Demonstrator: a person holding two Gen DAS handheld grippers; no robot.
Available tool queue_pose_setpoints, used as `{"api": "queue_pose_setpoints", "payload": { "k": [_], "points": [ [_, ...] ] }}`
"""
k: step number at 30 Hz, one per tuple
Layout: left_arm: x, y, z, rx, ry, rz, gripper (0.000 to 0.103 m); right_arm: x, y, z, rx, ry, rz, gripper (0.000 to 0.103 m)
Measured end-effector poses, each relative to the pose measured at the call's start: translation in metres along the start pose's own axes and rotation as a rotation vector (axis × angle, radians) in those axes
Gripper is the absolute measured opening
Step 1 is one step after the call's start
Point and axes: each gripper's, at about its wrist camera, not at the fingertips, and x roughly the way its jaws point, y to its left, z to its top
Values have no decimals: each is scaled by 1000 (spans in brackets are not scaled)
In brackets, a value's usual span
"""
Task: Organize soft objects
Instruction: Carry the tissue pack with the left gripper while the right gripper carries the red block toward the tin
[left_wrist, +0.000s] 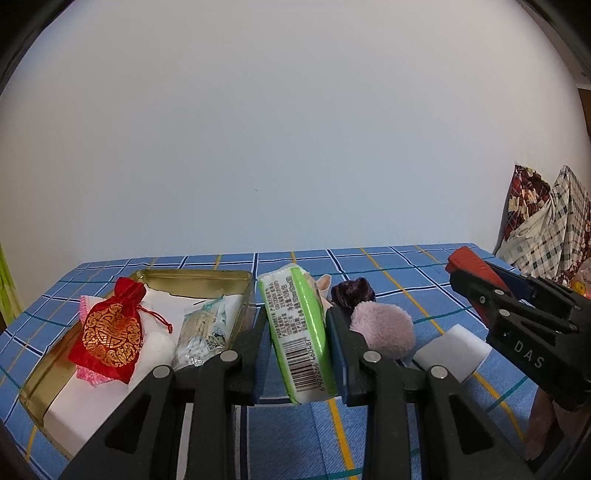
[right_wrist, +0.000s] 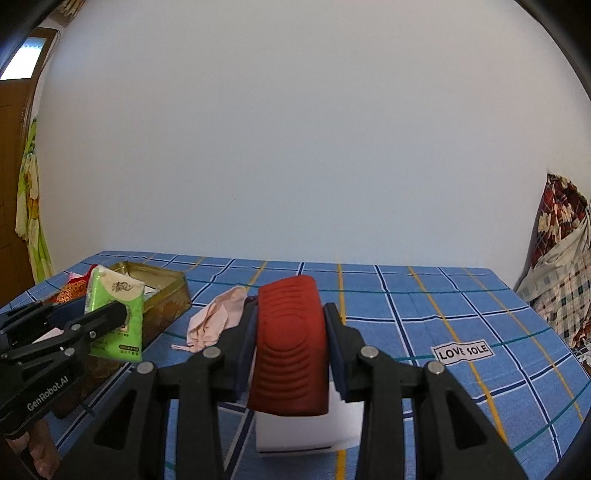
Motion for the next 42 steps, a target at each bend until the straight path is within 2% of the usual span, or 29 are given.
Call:
{"api": "queue_pose_setpoints", "payload": {
  "k": [29,42],
  "points": [
    [-24,13,-6,-23,-36,20,32,-20,16,1,-5,-29,36,35],
    [-31,19,-7,-37,-44,36,32,-28,7,4,-9,-33,58,35]
  ]
}}
